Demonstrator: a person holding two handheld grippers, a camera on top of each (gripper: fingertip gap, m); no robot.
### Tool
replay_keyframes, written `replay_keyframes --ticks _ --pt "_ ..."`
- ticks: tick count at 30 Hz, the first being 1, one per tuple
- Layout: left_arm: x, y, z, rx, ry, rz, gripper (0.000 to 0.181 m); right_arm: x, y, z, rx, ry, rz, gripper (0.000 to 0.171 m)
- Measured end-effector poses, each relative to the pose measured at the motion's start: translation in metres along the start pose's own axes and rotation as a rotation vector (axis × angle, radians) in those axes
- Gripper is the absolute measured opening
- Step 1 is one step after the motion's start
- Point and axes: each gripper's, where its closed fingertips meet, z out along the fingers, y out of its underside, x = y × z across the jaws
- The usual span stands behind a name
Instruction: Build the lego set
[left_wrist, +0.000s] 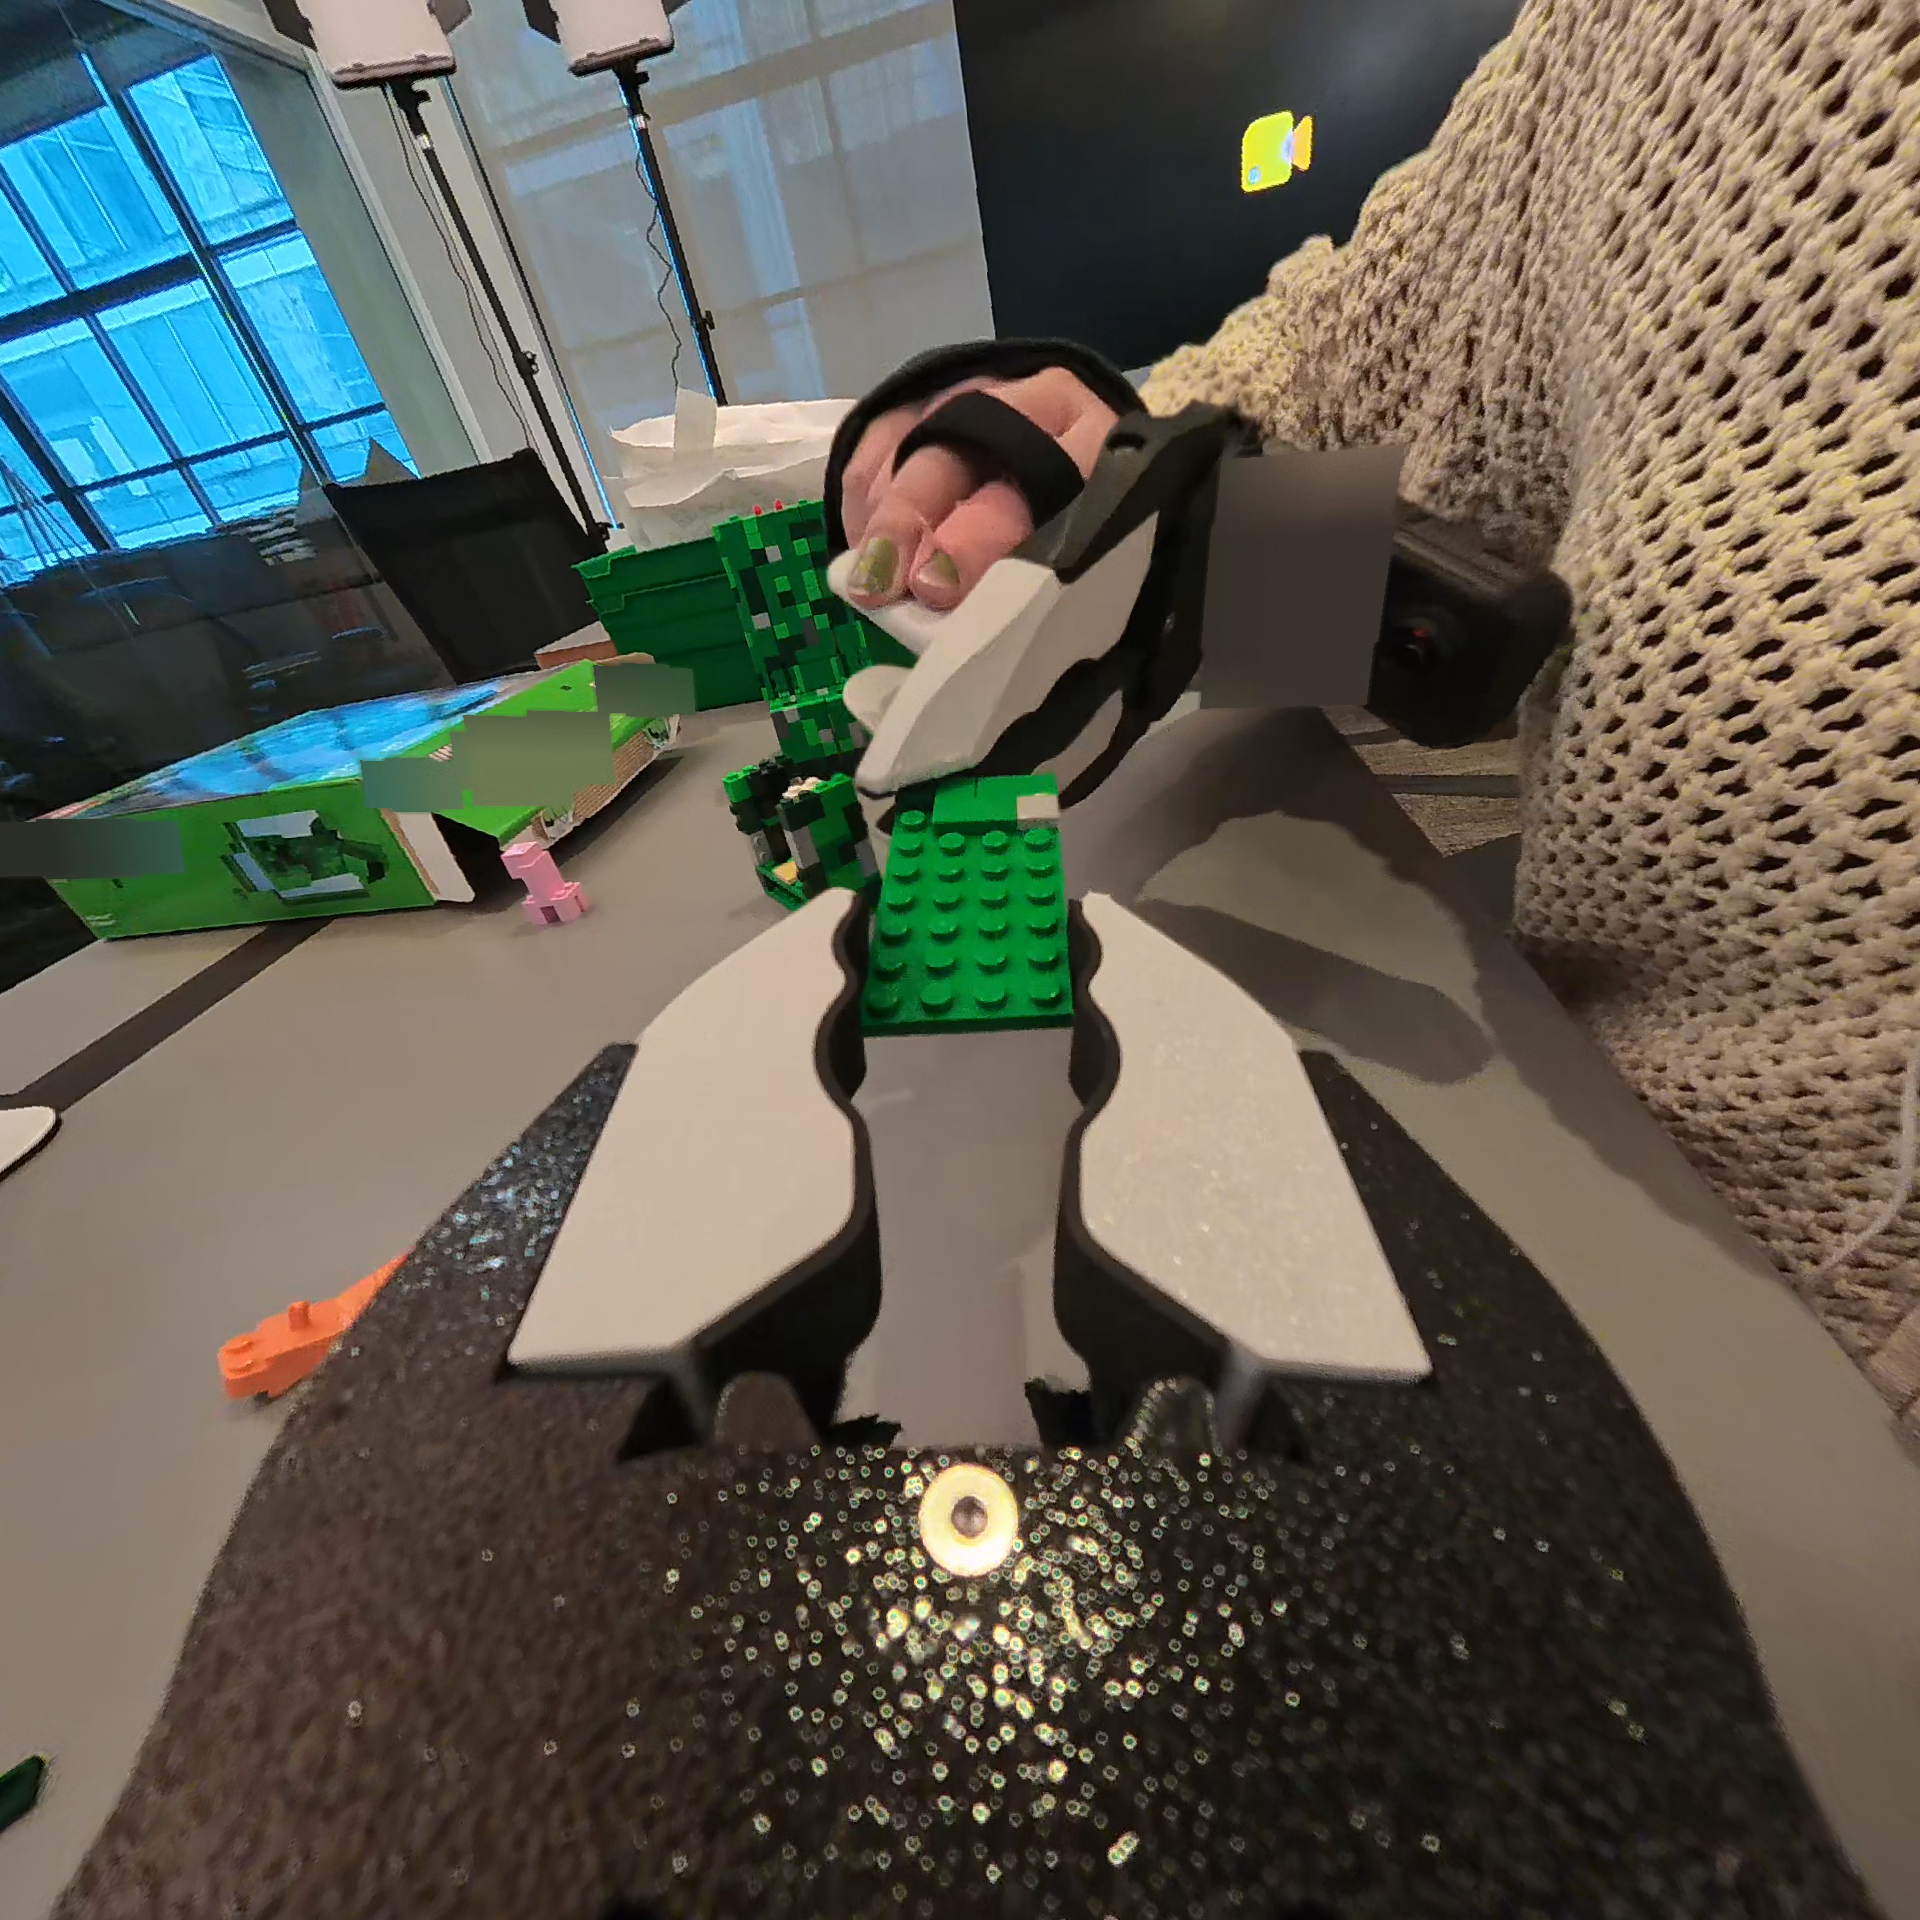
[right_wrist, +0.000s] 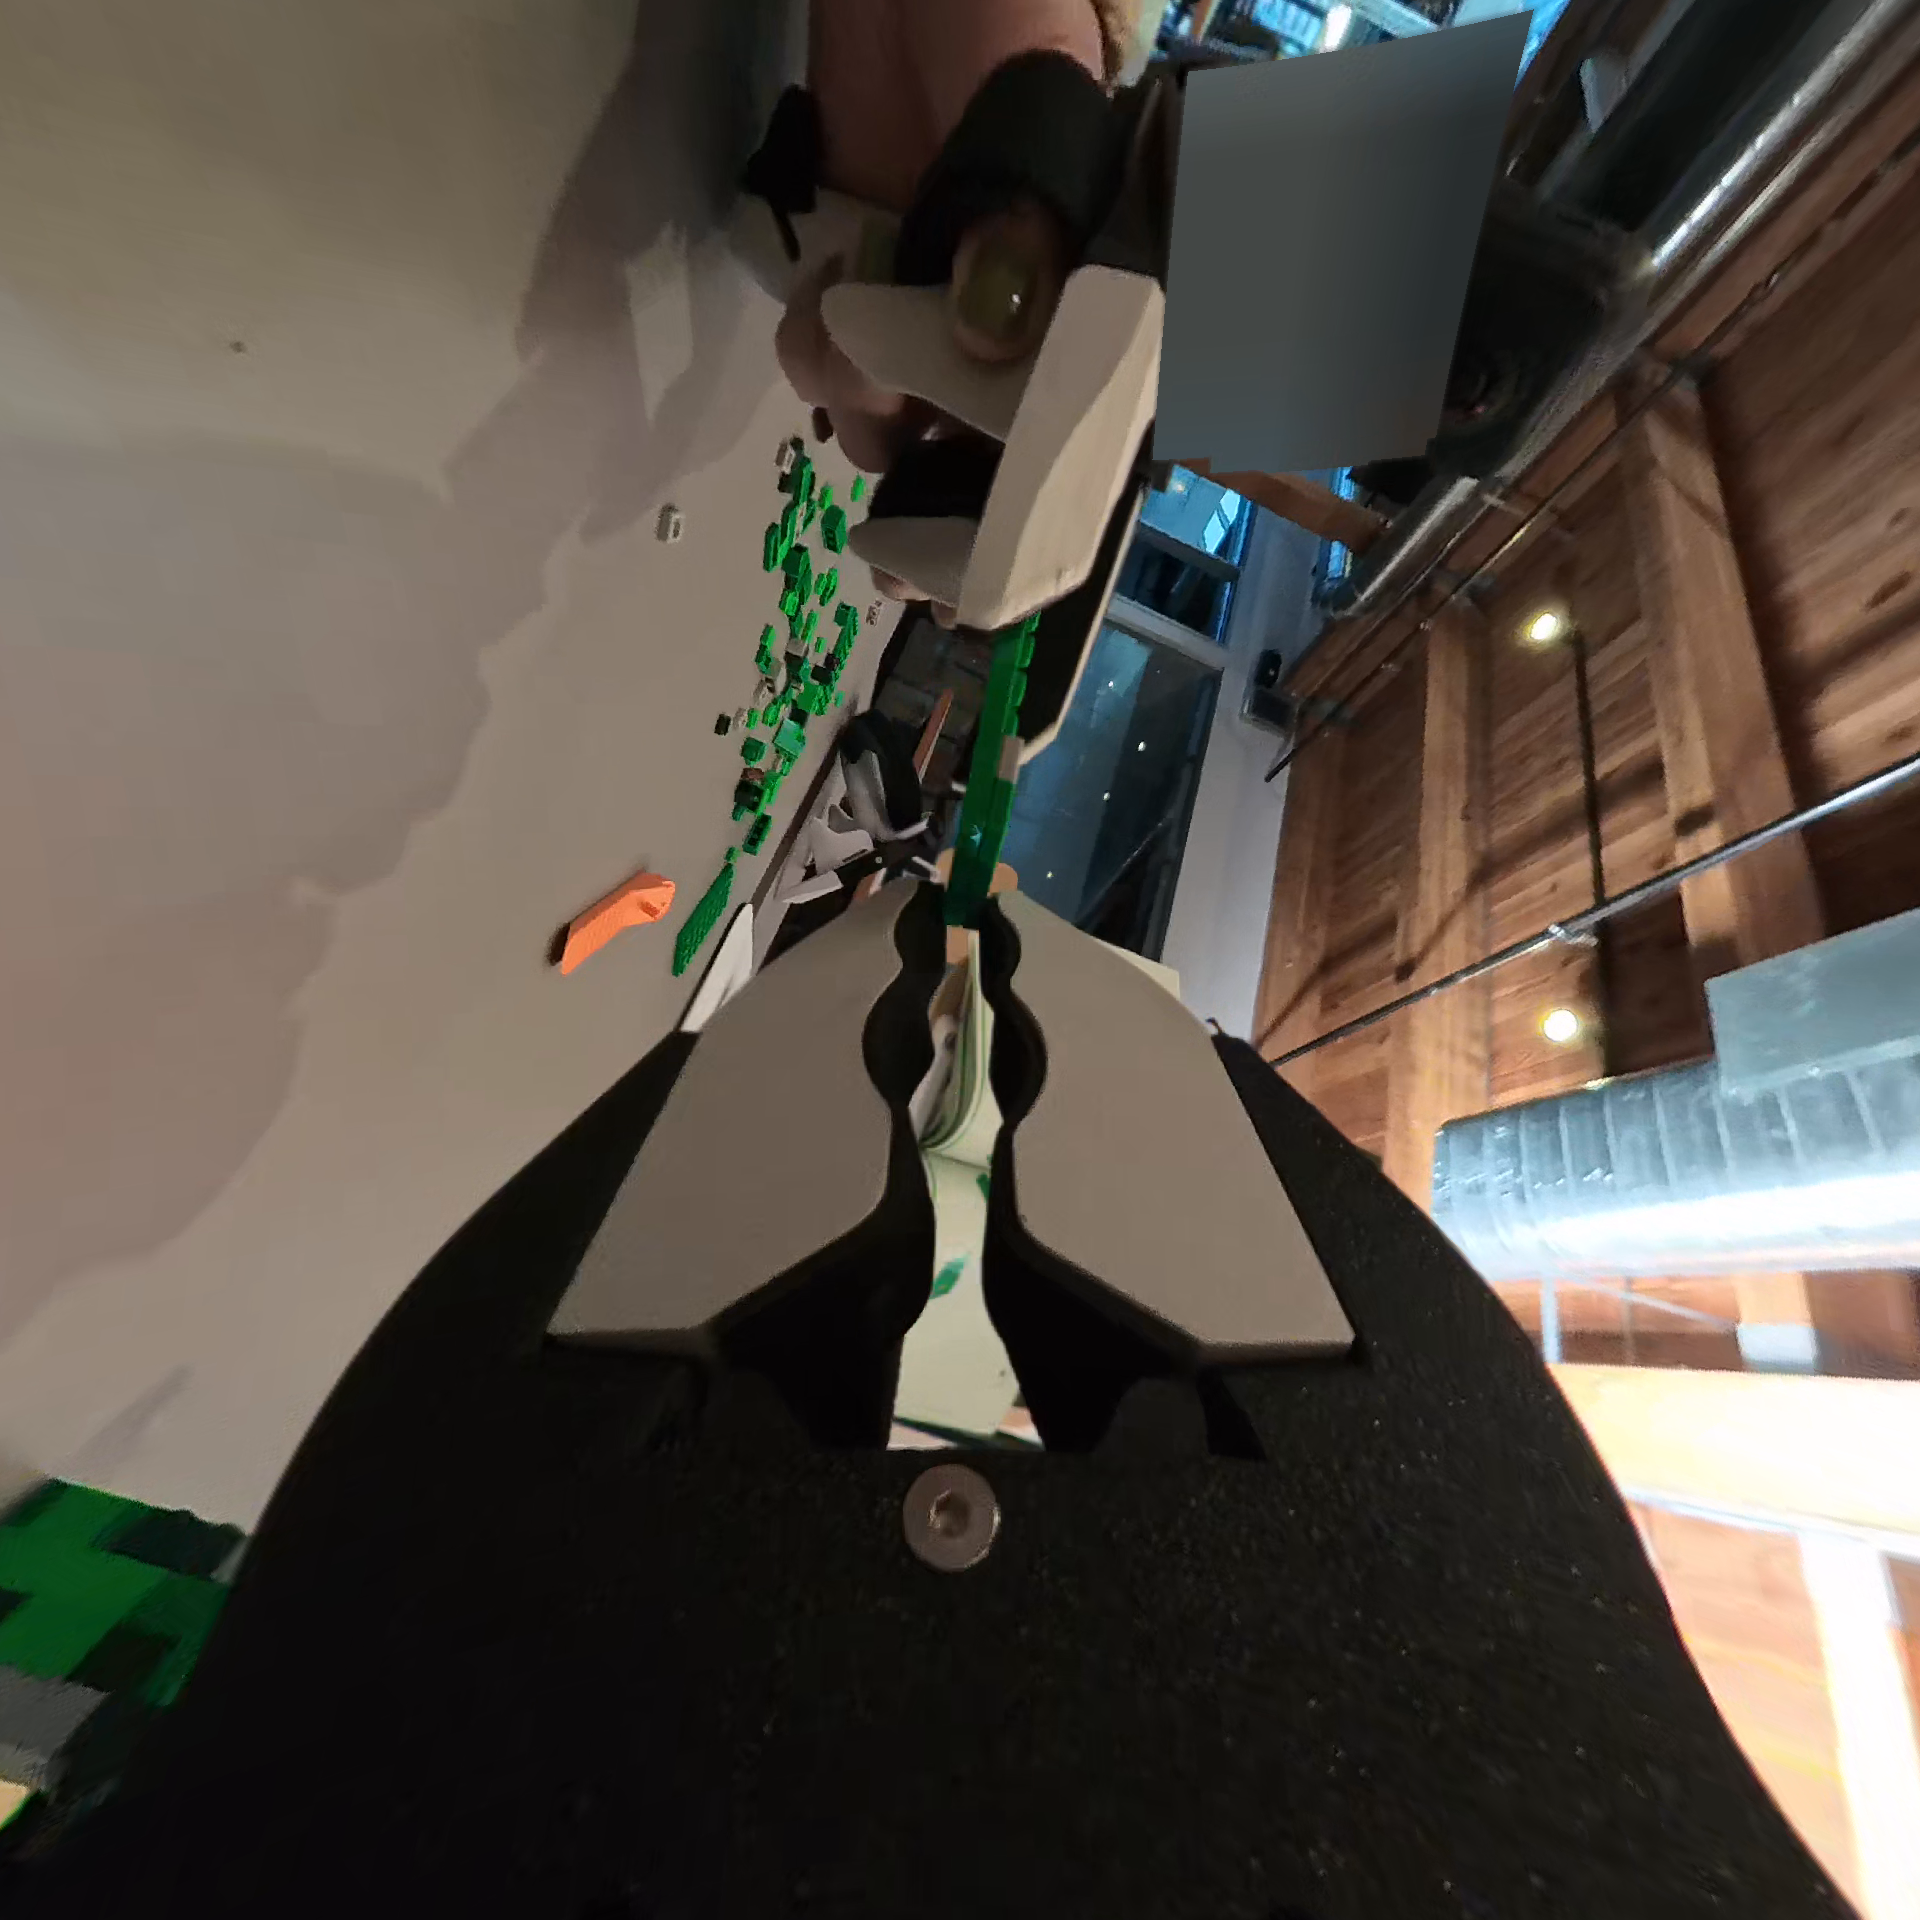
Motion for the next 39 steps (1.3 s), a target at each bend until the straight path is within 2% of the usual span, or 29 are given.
replay_keyframes --ticks 6,9,10,12,13,15,19,25,28,31,39 --pt "0.002 0.008 0.002 -0.044 0.008 0.010 0.036 -0.011 -0.003 -0.001 0.043 -0.045 -0.091 0.007" --pt "-0.002 0.006 0.002 -0.026 -0.022 0.007 0.036 -0.006 0.002 0.002 0.026 -0.057 0.167 0.006" --pt "-0.004 0.005 0.002 -0.021 -0.032 0.006 0.036 -0.004 0.007 0.004 -0.006 -0.057 0.243 0.012" --pt "-0.008 0.005 -0.001 -0.025 -0.054 0.014 0.036 -0.010 0.024 0.008 -0.095 -0.077 0.440 0.036" --pt "-0.010 0.005 -0.002 -0.024 -0.072 0.022 0.036 -0.014 0.030 0.009 -0.128 -0.074 0.561 0.039" --pt "-0.017 0.006 -0.004 -0.026 -0.120 0.041 0.035 -0.017 0.035 0.009 -0.148 -0.041 0.789 0.039" --pt "-0.034 0.005 -0.012 -0.026 -0.227 0.068 0.036 -0.011 0.023 0.018 -0.040 0.028 1.227 0.036" --pt "-0.064 0.011 -0.031 -0.047 -0.412 0.071 0.035 -0.013 0.040 0.039 0.050 0.165 1.561 0.030" --pt "-0.072 0.014 -0.039 -0.060 -0.459 0.069 0.035 -0.017 0.044 0.039 0.091 0.193 1.640 0.030" --pt "-0.075 0.016 -0.040 -0.074 -0.477 0.085 0.035 -0.014 0.049 0.036 0.111 0.244 1.643 0.027" --pt "-0.076 0.020 -0.038 -0.106 -0.482 0.130 0.036 -0.015 0.052 0.039 0.108 0.243 1.657 0.027"
